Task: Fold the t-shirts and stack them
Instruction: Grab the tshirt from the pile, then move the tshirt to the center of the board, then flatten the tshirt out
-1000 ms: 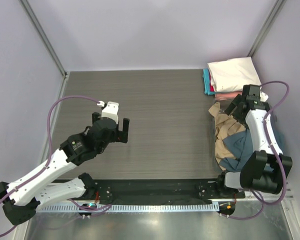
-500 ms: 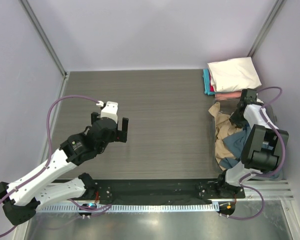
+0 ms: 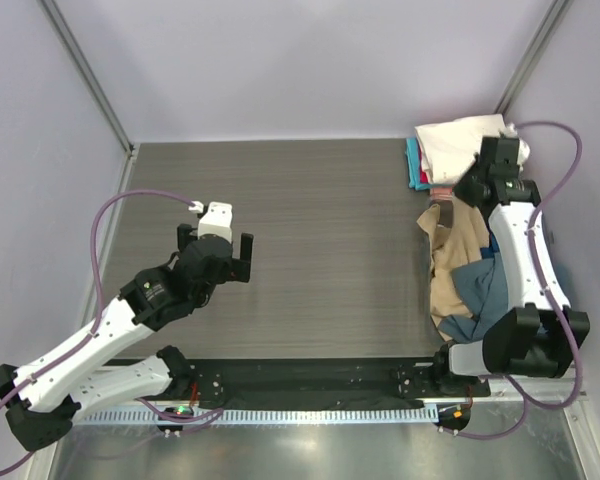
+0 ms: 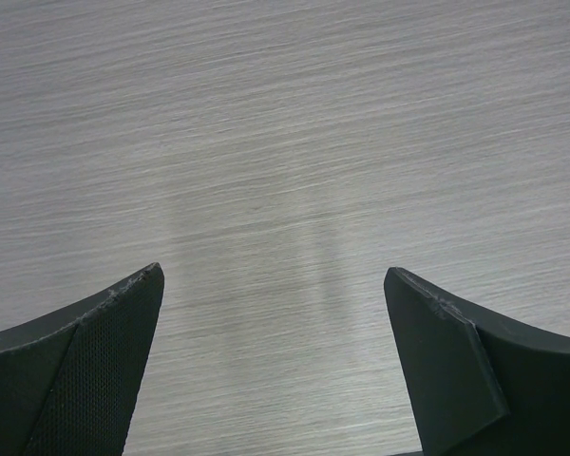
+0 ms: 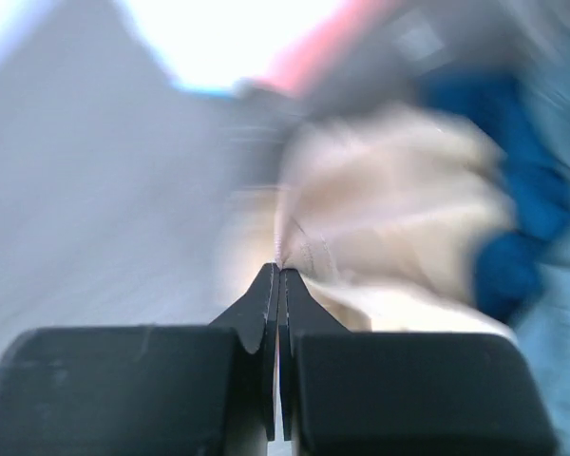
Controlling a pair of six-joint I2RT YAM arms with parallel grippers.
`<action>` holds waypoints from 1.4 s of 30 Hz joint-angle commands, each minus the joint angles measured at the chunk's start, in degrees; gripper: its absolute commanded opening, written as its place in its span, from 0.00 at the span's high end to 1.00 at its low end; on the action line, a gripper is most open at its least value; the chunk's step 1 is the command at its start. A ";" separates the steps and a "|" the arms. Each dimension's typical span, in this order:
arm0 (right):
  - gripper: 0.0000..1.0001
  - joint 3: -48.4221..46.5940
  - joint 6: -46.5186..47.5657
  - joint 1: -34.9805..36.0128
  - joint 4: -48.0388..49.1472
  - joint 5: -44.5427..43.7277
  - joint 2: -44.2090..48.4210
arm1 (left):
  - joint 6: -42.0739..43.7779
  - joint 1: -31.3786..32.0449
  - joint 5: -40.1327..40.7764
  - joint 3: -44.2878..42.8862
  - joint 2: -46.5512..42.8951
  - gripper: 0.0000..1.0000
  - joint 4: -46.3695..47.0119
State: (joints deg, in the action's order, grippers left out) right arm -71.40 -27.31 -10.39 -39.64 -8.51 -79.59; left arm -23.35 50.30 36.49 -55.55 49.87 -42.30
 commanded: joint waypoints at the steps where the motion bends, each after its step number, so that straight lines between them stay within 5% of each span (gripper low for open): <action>1: 0.99 -14.69 -2.30 10.37 1.31 3.49 6.02 | -0.11 -0.47 3.93 -0.44 -0.47 0.01 -0.59; 7: 0.99 -39.81 -3.36 27.85 6.84 20.60 2.87 | -1.16 -0.73 7.27 -0.70 -0.56 0.01 -1.73; 10: 0.99 -48.98 -5.90 29.73 10.01 26.17 1.90 | -1.87 -0.91 9.99 -0.96 -0.73 0.01 -2.43; 13: 0.99 -50.60 -5.31 29.73 10.90 21.37 3.64 | -2.48 -1.26 12.45 -1.05 -1.61 0.01 -2.96; 18: 0.99 -38.06 -4.59 29.55 6.59 2.14 8.13 | -4.50 -2.14 14.40 -0.79 -5.29 0.00 -3.23; 20: 0.99 -25.85 -6.08 29.12 6.33 -0.62 10.49 | -4.94 -2.40 14.92 -0.53 -6.79 0.00 -3.05; 21: 0.89 -17.63 -6.35 28.77 6.24 -1.15 10.86 | -4.95 -2.40 15.27 -0.26 -7.58 0.00 -2.79; 22: 0.38 -13.98 -6.26 28.50 5.80 0.15 10.86 | -4.77 -2.40 15.63 -0.09 -8.72 0.00 -2.44; 23: 0.23 -10.64 -6.00 28.41 4.32 1.47 10.08 | -4.60 -2.40 15.89 0.26 -9.08 0.00 -2.35; 25: 0.09 -1.15 -6.44 28.41 3.17 2.19 10.24 | -4.51 -2.40 16.33 0.18 -9.52 0.00 -2.52; 30: 0.07 8.55 -5.22 28.41 2.81 -3.09 16.65 | -4.24 -2.40 16.07 0.09 -7.42 0.00 -1.91; 34: 0.08 8.20 -3.46 28.85 4.12 5.68 15.71 | -5.38 -3.45 9.85 -1.84 -1.72 0.00 -0.41; 36: 0.09 8.38 -3.36 32.61 7.46 11.55 13.42 | -6.44 -4.42 9.65 -3.51 1.53 0.00 -1.11; 42: 0.11 -1.09 -3.89 52.54 8.70 3.95 -5.37 | -3.19 -11.97 8.07 -2.91 -1.95 0.00 -0.15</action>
State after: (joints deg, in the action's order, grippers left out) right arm -67.70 -31.62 34.79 -33.52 -3.11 -76.49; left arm -27.51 41.15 44.45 -57.52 52.36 -44.73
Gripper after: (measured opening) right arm 0.896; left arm 0.996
